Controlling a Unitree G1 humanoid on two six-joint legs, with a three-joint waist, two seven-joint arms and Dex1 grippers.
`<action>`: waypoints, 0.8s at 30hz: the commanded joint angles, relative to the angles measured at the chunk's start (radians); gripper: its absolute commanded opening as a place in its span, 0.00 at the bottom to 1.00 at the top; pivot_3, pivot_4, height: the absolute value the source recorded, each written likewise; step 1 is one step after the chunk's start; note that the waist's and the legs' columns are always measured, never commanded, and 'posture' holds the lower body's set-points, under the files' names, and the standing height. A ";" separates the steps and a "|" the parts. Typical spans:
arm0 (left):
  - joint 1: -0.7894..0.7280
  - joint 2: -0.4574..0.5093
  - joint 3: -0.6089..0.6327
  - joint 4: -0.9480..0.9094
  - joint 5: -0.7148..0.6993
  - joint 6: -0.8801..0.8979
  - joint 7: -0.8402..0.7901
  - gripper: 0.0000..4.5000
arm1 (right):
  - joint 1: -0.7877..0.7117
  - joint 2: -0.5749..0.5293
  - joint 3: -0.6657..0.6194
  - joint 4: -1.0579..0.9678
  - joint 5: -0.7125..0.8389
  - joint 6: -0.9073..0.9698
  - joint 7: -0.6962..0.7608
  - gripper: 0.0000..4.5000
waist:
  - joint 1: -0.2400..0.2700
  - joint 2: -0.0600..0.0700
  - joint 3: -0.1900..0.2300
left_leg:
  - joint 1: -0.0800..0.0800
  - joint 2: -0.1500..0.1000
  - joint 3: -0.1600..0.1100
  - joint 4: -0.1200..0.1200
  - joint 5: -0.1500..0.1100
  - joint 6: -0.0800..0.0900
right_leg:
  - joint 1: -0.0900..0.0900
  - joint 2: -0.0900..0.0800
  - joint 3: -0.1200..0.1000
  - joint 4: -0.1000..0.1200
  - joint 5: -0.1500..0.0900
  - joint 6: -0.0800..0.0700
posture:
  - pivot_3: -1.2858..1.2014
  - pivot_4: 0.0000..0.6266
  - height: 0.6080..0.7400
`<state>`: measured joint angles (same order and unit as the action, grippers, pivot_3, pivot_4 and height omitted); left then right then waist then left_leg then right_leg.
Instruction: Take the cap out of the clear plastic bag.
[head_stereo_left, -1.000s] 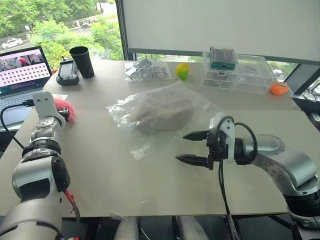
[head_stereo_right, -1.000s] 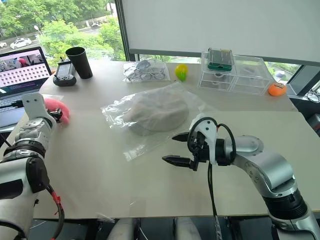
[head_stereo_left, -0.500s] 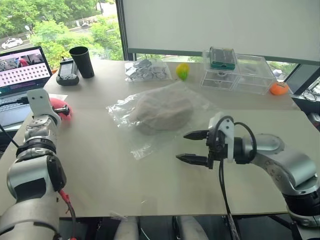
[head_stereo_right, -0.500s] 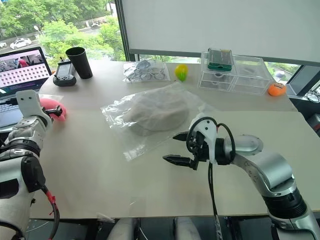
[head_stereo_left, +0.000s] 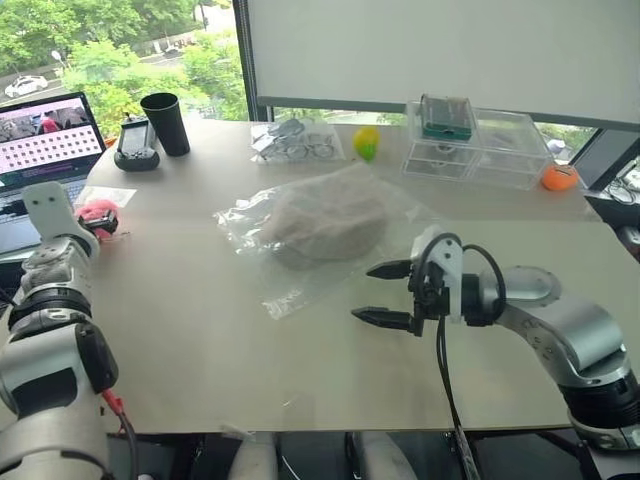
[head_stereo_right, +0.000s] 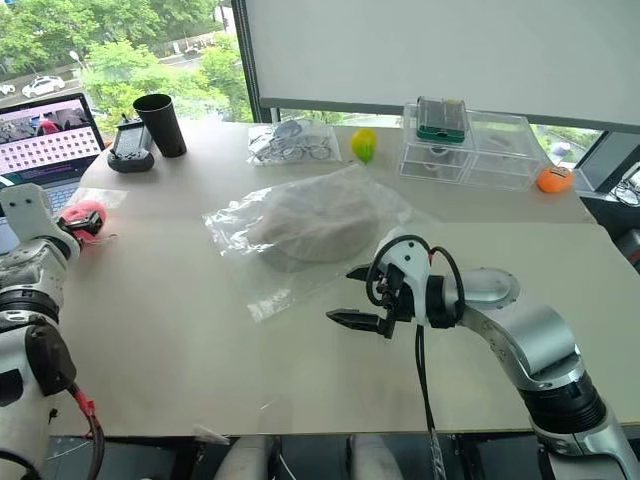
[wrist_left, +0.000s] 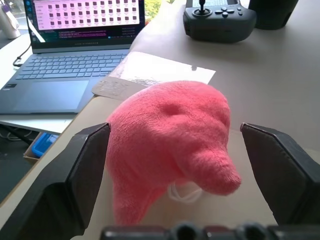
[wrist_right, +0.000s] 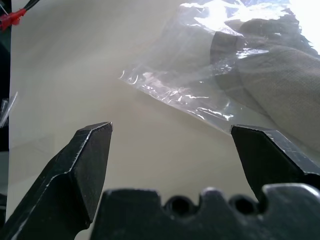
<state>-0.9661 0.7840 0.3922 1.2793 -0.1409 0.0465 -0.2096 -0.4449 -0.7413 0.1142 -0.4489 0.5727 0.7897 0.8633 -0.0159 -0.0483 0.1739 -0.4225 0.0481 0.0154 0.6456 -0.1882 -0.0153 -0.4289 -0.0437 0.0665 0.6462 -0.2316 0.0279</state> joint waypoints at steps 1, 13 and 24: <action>0.003 0.034 0.010 -0.048 -0.014 -0.015 -0.004 0.99 | -0.019 0.005 -0.019 -0.005 -0.008 -0.033 0.007 1.00 | 0.001 0.000 0.000 | 0.000 0.000 0.000 0.000 0.000 0.000 | 0.000 0.000 0.000 0.000 0.000 0.000 | 0.52 0.24 1.00; 0.342 0.022 -0.019 -0.965 -0.341 0.307 -0.558 0.99 | -0.012 -0.020 -0.046 0.006 -0.049 -0.044 -0.008 1.00 | 0.000 0.000 0.000 | 0.000 0.001 0.000 0.000 0.000 -0.001 | 0.000 0.000 0.000 0.000 0.000 -0.001 | 0.52 0.24 1.00; 0.908 0.337 0.056 -1.428 -0.450 0.478 -1.026 0.99 | -0.044 -0.011 0.038 0.080 -0.297 -0.235 -0.074 1.00 | -0.038 0.002 0.001 | 0.007 0.003 0.003 -0.002 0.000 0.000 | 0.002 0.001 0.002 0.002 -0.006 -0.003 | 0.52 0.24 1.00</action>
<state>-0.0616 1.0989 0.4080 -0.1065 -0.5907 0.5392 -1.2192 -0.4650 -0.7606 0.1394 -0.3556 0.3278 0.6152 0.8140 -0.0538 -0.0466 0.1747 -0.4149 0.0511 0.0182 0.6434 -0.1879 -0.0156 -0.4267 -0.0428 0.0686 0.6480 -0.2388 0.0270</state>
